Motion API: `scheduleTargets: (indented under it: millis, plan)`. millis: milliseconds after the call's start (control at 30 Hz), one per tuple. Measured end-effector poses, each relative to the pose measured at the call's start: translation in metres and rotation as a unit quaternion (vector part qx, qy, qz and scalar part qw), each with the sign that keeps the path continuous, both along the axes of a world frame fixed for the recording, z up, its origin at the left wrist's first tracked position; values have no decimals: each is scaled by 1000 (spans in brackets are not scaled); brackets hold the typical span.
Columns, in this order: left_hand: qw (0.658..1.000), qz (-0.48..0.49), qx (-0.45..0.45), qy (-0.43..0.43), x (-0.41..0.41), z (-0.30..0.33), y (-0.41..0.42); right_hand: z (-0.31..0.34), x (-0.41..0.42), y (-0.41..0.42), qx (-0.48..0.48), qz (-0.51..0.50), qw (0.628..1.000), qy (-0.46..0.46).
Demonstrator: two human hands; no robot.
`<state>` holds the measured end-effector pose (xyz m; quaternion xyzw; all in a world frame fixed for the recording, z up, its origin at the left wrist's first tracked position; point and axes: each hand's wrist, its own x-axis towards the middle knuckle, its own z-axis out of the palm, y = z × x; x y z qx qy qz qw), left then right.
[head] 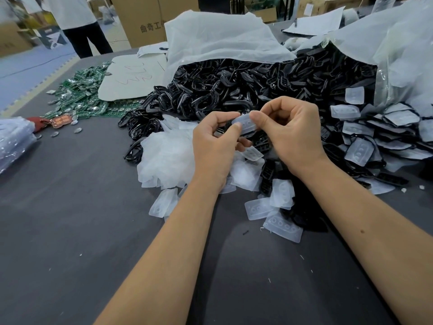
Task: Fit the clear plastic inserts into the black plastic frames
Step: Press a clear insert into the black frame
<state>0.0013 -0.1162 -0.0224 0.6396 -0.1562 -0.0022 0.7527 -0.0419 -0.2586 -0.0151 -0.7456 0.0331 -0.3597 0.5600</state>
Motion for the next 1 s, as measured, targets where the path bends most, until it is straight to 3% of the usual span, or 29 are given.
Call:
scheduleTargets:
  millis: [1000]
  plan:
    - [1000, -4, 3, -18, -1, 1, 0, -7, 5, -1, -33, -11, 999, 35]
